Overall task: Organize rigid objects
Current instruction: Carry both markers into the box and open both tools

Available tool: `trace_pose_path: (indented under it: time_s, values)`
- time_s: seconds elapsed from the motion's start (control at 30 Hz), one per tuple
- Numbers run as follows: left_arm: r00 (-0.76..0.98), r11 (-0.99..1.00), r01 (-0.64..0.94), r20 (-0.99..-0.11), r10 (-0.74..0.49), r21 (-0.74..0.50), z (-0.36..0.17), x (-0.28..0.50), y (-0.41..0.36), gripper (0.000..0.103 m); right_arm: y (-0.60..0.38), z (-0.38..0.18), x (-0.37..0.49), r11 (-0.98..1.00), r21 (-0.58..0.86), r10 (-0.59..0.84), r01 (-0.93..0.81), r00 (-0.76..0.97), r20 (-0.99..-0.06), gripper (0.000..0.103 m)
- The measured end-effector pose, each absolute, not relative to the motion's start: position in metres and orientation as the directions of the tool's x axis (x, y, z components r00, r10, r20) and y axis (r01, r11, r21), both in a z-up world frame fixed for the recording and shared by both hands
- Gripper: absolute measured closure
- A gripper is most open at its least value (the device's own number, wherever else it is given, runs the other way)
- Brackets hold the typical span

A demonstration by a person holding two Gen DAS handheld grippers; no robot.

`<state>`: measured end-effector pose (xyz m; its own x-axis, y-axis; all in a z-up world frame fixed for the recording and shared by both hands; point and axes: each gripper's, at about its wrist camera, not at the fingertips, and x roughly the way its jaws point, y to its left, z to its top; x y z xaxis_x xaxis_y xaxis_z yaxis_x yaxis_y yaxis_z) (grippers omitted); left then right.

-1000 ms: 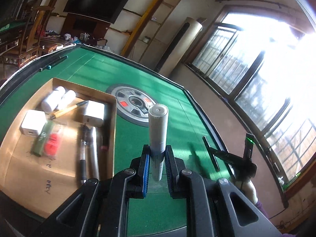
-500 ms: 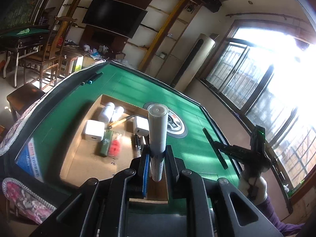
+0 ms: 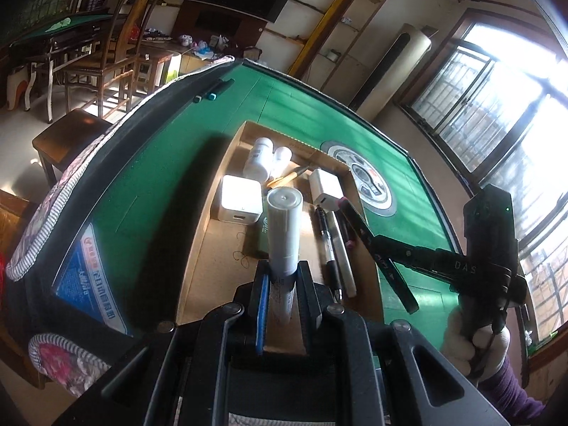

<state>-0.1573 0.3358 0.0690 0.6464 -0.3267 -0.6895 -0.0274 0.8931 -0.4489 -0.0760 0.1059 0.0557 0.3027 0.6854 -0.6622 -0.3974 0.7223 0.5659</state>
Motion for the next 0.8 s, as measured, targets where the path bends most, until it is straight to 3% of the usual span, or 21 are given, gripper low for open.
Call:
trace_pose_path:
  time_s: [0.27,0.5,0.57,0.67,0.8]
  values:
    - [0.582,0.908,-0.013,-0.742,-0.334,-0.419,0.053,-0.104,0.322,0.088,0.137,0.024,-0.061,0.794,0.530,0.606,-0.299,0.305,-0.735,0.088]
    - [0.553,0.931,-0.048,-0.786,-0.276,-0.361,0.033,-0.089,0.309,0.088,0.150,0.029,-0.069,0.840,0.422,0.533,-0.339,0.375,-0.759,0.086]
    - [0.544,0.932,-0.052,-0.793,-0.276,-0.360,0.028,-0.089,0.307,0.088,0.151,0.030,-0.072,0.849,0.394,0.517,-0.353,0.396,-0.759,0.081]
    - [0.529,0.940,-0.069,-0.811,-0.250,-0.335,0.024,-0.092,0.303,0.075,0.147,0.033,-0.077,0.856,0.374,0.506,-0.357,0.429,-0.748,0.067]
    - [0.540,0.949,-0.089,-0.815,-0.210,-0.304,0.027,-0.101,0.302,0.063,0.133,0.041,-0.084,0.863,0.365,0.499,-0.350,0.478,-0.723,0.061]
